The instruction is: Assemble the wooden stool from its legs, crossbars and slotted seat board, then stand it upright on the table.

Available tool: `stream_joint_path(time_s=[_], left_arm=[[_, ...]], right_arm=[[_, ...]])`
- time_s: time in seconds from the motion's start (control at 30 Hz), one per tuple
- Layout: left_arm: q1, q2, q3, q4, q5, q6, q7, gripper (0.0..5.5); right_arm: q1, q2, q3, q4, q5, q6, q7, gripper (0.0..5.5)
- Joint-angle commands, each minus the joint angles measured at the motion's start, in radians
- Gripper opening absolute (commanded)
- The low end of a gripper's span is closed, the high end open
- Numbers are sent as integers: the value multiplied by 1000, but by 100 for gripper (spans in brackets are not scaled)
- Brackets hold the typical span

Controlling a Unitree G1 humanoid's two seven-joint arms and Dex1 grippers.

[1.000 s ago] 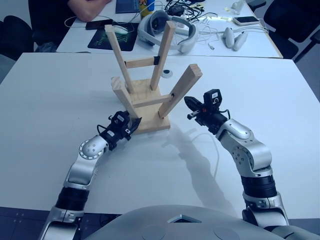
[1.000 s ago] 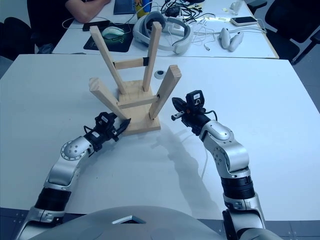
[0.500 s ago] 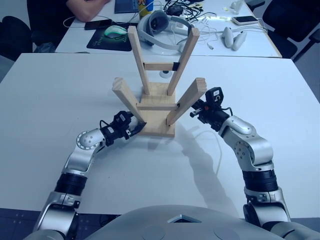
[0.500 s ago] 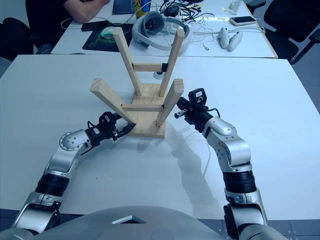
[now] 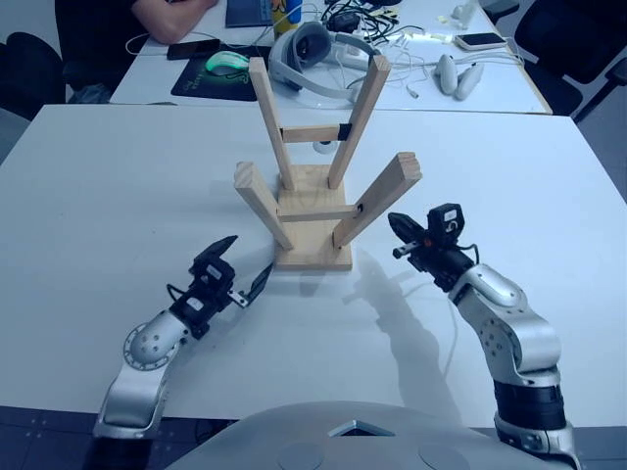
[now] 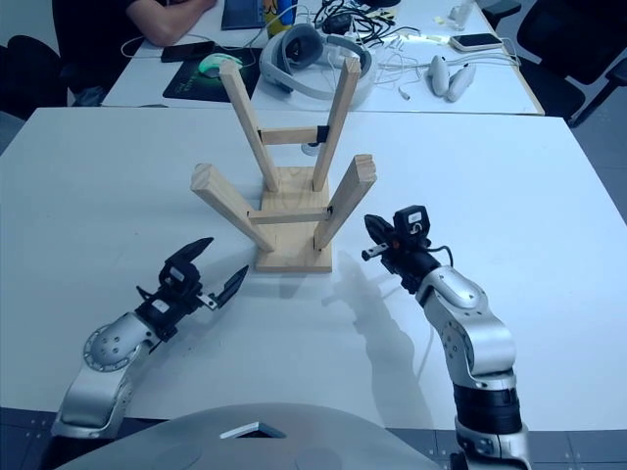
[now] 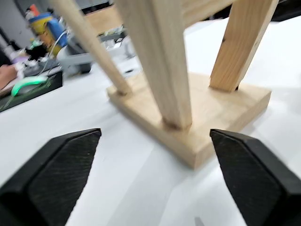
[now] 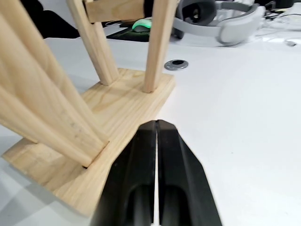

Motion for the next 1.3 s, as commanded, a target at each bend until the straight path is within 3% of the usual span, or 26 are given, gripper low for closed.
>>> stream_joint_path(time_s=[0.03, 0.13, 0.3, 0.57, 1.0, 1.17, 1.3], left_arm=[[51, -111, 80, -171, -12, 68, 169, 498], [66, -224, 86, -325, 7, 199, 326, 538], [26, -349, 43, -455, 196, 419, 552, 538], [-24, -392, -25, -589, 189, 476, 561, 538], [-38, -464, -63, -526, 202, 477, 606, 346], [-105, -446, 18, -499, 135, 527, 570, 283], [-168, -390, 41, -485, 79, 590, 494, 211]], right_arm=[[88, 18, -101, -204, 91, 64, -62, 0], [55, 17, -168, -336, 135, 141, -156, 0], [36, 32, -179, -373, 119, 229, -274, 0], [-74, 26, -150, -290, 98, 208, -265, 0], [-136, -20, -141, -195, 112, 285, -232, 0], [-102, -3, -81, -233, -61, 252, -364, 0], [60, -87, -70, -353, -203, 89, -319, 0]])
